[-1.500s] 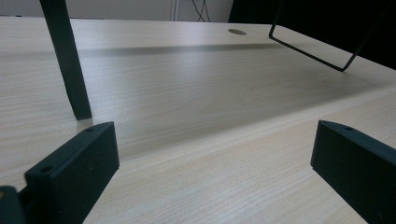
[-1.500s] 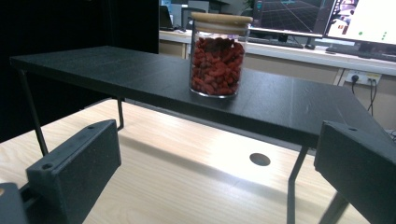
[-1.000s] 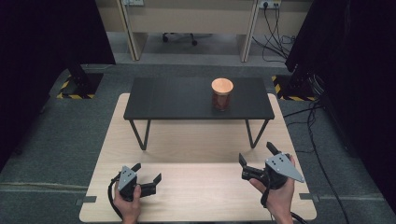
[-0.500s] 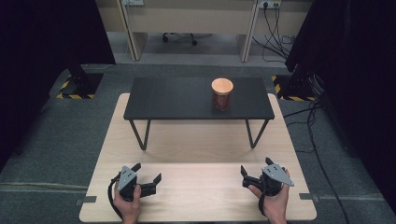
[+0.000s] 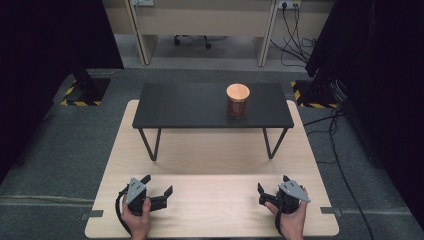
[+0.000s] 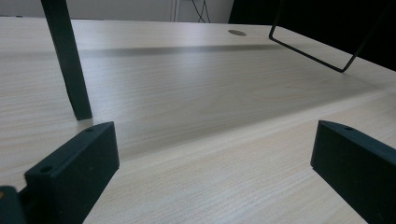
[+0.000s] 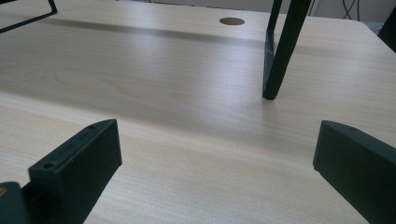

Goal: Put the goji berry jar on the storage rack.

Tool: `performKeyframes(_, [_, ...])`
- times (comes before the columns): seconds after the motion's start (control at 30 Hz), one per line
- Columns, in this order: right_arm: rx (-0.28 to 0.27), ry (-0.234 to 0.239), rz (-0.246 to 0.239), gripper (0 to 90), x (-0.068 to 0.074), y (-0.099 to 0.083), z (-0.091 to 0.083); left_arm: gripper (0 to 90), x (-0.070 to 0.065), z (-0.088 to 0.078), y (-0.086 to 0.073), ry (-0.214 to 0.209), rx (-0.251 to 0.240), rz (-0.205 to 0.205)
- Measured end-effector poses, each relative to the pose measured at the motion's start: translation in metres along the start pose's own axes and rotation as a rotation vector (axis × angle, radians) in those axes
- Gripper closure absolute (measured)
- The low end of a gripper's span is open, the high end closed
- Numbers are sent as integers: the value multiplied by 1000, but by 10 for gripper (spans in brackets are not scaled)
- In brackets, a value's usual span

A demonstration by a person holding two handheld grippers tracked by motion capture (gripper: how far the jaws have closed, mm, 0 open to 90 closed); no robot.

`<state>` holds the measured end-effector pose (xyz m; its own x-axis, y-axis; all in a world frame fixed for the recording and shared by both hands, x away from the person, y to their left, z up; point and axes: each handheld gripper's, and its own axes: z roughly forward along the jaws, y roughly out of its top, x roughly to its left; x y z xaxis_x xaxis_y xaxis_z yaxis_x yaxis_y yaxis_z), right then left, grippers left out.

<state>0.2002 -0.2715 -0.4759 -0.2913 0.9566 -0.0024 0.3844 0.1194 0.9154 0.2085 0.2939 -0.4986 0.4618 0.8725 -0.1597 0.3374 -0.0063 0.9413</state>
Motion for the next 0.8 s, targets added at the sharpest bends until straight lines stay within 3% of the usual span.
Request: performKeyframes(0.8, [-5,-6,4,13,0,-4,1,3,1,0,0,-1,2,-5])
